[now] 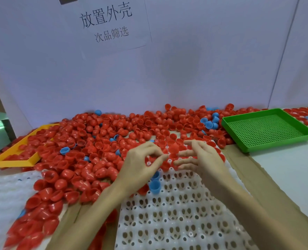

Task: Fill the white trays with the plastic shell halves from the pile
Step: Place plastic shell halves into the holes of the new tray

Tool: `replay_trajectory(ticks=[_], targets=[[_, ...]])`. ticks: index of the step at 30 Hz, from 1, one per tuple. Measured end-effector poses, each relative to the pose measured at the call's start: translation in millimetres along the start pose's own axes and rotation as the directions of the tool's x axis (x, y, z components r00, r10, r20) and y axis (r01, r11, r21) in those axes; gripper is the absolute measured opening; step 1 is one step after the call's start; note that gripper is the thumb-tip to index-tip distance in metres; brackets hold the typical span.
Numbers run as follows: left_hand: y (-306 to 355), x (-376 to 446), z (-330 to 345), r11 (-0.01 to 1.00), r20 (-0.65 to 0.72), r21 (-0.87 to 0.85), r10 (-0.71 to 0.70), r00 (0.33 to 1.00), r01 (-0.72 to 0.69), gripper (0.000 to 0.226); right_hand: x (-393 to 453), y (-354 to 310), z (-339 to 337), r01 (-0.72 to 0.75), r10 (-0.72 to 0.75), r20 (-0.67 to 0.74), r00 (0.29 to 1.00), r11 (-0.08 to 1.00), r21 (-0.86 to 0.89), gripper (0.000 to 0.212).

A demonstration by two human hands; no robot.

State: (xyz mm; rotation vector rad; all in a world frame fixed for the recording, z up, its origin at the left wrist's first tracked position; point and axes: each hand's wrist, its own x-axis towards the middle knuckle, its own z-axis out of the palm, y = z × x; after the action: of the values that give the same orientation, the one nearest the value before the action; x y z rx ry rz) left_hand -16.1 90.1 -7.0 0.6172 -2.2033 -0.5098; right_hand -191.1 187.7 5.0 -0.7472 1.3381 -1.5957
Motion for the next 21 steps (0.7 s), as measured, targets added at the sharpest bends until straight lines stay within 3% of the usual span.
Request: replay_trajectory(ticks=[2,6,9,14,21], targets=[[4,-16,-3,1.0,0.001,0.012,0.023,1.0,-0.024,0.01,-2,-2,-3,0.005,0.003,0.074,0.997,0.995,-0.104,0.032],[5,-30,-2,0.995,-0.017,0.07,0.071,0.997,-0.07,0.009,-10,-4,-6,0.109,-0.037,0.234,0.971,0.948,-0.3,0.018],[2,-34,-4,0.991,-0.056,0.098,0.097,0.994,-0.092,0.006,-10,-5,-8,0.126,-0.026,0.321,0.947,0.947,-0.295,0.015],[11,-37,-3,0.989,-0.117,0.049,0.146,0.982,-0.141,0.021,-11,-5,-6,0.232,-0.09,0.394,0.915,0.915,-0.331,0.017],[14,-42,-3,0.997,-0.121,0.01,0.08,0.989,-0.08,0.025,-10,-1,-2,0.14,-0.036,0.418,0.908,0.965,-0.221,0.024]])
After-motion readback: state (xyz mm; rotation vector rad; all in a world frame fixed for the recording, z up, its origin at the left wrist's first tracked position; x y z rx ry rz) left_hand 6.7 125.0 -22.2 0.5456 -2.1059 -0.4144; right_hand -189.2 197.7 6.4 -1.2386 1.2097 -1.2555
